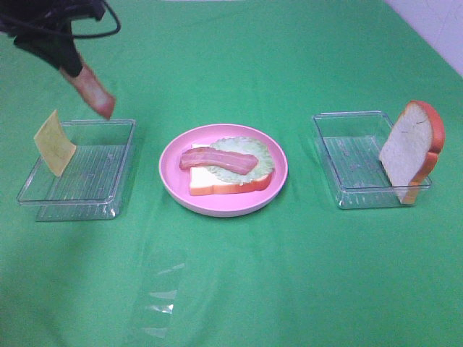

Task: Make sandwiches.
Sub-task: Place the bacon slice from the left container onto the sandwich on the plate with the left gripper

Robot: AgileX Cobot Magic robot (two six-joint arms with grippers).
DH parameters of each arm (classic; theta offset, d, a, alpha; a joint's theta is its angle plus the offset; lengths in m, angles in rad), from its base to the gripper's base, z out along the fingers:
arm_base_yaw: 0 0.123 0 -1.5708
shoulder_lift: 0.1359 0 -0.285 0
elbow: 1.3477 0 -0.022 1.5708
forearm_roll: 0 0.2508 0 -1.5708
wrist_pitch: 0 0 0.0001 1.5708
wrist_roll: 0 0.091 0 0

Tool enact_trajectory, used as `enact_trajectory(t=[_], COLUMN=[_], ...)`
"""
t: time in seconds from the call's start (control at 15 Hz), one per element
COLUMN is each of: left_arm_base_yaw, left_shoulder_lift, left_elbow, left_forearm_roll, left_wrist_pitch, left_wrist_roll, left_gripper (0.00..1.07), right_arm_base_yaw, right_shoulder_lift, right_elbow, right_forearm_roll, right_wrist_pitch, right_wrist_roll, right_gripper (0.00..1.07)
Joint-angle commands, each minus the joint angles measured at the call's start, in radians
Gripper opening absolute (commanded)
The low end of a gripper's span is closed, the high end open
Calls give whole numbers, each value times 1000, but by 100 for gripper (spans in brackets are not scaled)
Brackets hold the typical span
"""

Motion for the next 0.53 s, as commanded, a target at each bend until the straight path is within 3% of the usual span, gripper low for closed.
enact_trajectory(t=[0.07, 0.2, 0.53], left_arm_base_yaw=[-36, -83, -217], left_shoulder_lift=[24, 88, 310], left_elbow=[-93, -189, -301], left_forearm_roll=[-97, -191, -370], left_wrist_pitch=[-7, -14, -174], left_wrist_roll=[31, 72, 74], left_gripper=[0, 0, 0], right_arm_base_yaw=[1, 1, 1], right_shoulder_lift=[-33, -33, -33], right_elbow=[3, 3, 3], right_forearm_roll=[1, 1, 1], right_wrist_pitch=[-6, -6, -6], right_wrist_roll=[-8, -8, -8], right_gripper=[89, 89, 89])
